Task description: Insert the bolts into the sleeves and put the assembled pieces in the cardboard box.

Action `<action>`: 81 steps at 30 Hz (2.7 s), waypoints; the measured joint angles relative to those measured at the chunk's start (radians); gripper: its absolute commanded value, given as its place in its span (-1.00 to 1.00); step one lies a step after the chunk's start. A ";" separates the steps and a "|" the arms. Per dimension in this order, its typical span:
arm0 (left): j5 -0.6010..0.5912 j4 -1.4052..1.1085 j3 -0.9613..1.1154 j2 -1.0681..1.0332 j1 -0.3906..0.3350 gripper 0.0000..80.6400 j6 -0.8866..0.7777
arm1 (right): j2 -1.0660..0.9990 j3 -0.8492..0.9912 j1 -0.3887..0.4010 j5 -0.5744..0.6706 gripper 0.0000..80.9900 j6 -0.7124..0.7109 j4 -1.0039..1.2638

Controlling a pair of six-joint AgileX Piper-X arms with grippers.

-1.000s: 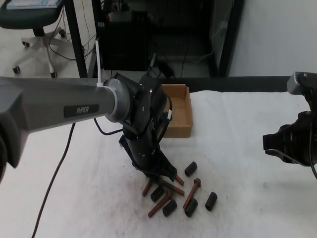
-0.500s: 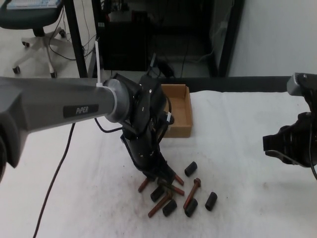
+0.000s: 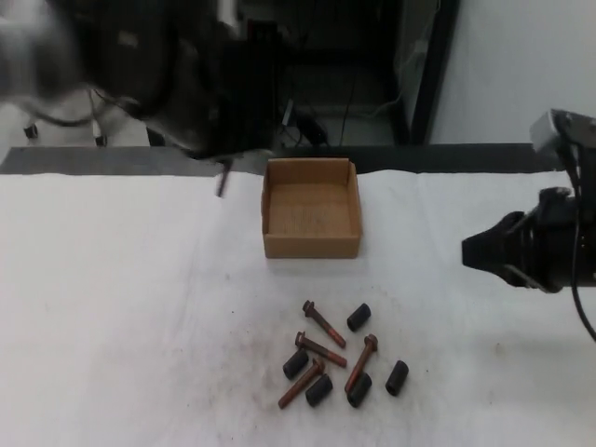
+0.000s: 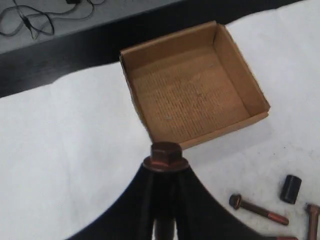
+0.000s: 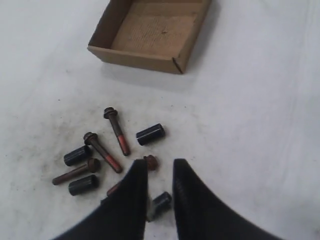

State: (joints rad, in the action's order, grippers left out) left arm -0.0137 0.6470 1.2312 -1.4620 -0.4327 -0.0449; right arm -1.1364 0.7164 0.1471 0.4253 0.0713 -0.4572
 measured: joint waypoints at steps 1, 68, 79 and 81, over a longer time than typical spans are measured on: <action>-0.022 -0.004 -0.040 0.047 0.010 -0.99 0.000 | 0.000 0.000 0.011 0.005 -0.55 -0.011 0.005; -0.237 -0.151 -0.597 0.401 0.024 -0.99 0.258 | -0.583 0.353 0.355 -0.354 -0.55 -1.567 -0.459; -0.237 -0.151 -0.599 0.401 0.024 -0.99 0.257 | -0.612 0.353 0.364 -0.400 -0.55 -1.567 -0.389; -0.237 -0.151 -0.599 0.401 0.024 -0.99 0.257 | -0.612 0.353 0.364 -0.403 -0.55 -1.567 -0.389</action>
State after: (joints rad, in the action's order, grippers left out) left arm -0.2506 0.4963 0.6320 -1.0614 -0.4089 0.2126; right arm -1.7488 1.0694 0.5114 0.0227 -1.4957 -0.8457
